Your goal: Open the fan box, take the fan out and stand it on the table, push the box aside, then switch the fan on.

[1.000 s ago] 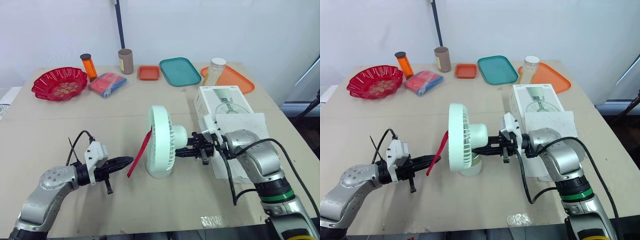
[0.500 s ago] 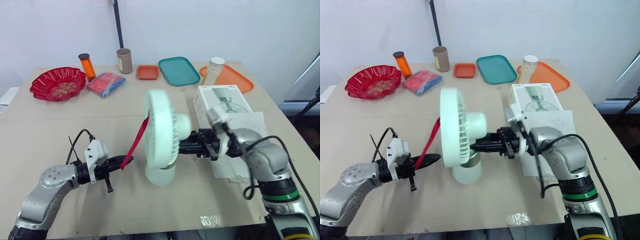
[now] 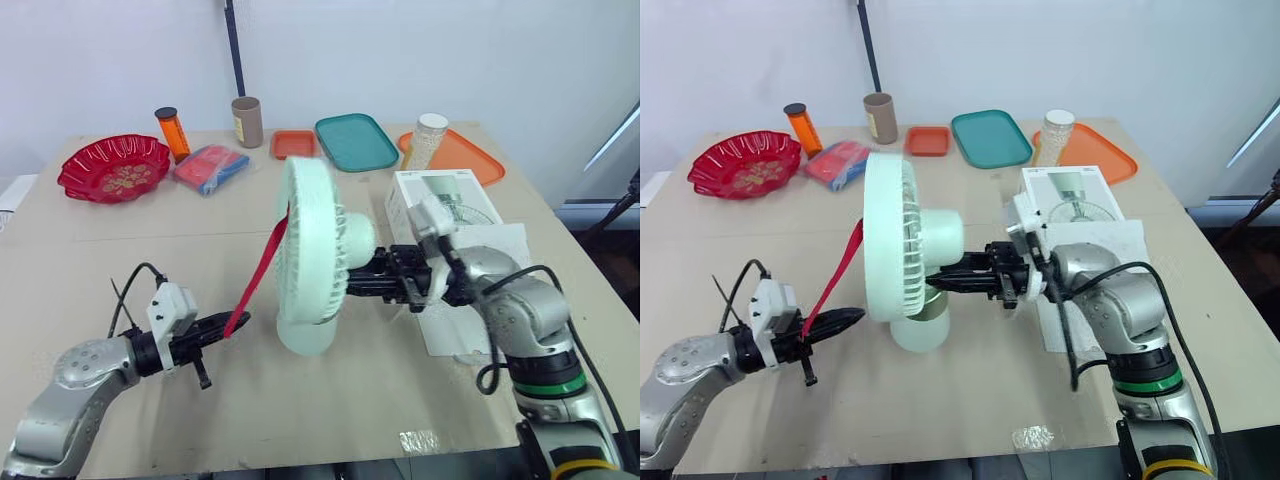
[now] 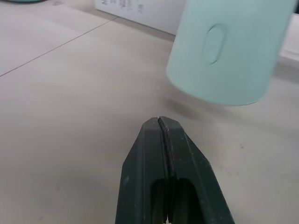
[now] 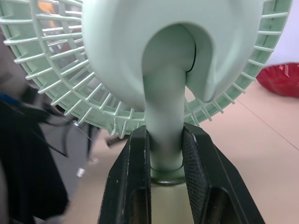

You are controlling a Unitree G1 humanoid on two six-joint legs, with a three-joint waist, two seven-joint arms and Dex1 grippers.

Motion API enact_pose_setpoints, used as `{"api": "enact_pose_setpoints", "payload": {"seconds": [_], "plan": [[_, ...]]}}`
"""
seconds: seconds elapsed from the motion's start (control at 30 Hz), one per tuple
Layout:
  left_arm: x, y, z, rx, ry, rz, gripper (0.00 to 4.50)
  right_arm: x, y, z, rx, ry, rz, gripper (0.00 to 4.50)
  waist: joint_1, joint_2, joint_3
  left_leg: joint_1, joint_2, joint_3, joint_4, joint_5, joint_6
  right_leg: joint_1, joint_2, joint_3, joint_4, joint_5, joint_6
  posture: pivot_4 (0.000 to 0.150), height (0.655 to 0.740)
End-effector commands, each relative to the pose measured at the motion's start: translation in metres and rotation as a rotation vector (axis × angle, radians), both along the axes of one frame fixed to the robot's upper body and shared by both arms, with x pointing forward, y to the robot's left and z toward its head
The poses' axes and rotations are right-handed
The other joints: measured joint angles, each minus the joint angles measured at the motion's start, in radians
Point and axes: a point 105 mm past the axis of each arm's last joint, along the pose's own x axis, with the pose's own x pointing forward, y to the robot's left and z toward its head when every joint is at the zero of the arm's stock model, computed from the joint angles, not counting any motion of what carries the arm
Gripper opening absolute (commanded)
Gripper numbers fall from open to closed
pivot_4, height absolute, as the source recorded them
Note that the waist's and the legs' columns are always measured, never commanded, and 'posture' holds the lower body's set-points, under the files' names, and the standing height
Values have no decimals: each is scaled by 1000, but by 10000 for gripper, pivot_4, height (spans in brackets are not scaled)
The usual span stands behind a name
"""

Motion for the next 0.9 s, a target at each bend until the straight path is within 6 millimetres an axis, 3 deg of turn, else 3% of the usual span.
{"api": "enact_pose_setpoints", "payload": {"seconds": [0.03, 0.27, 0.4, 0.63, 0.9], "plan": [[-3, 11, 8, -3, -31, 55, 509, 8, 8, 13, 18, -114, -26, 3806, 0, 0, 0, 0, 0, 0, 0, 0, 0, 0, 0, 0, 0, 0, 0, 1500, 7400], [-10, 30, -4, 10, 8, 141, 509, 24, 21, 18, 63, -146, -51, 3806, 0, 0, 0, -1, 0, 0, 0, 0, 0, -1, 0, 0, 0, 0, 0, 1500, 7400], [-12, 31, -4, 19, 6, 149, 509, 40, 33, 17, 85, -156, -94, 3806, -1, 0, 0, 0, 0, 0, 0, 0, 0, -1, 0, 0, 0, 0, 0, 1500, 7400], [-9, 32, 3, 28, -13, 152, 509, 61, 53, 4, 53, -170, -150, 3806, -1, 0, 0, -1, 0, 1, -1, 0, 0, -2, 0, 0, 0, 0, -1, 1500, 7400], [-6, 27, 3, 23, -20, 145, 509, 67, 63, -16, -14, -181, -151, 3806, -1, 0, 0, -1, 0, 1, -1, 0, 0, -3, 0, 1, 0, 0, -1, 1500, 7400]]}}
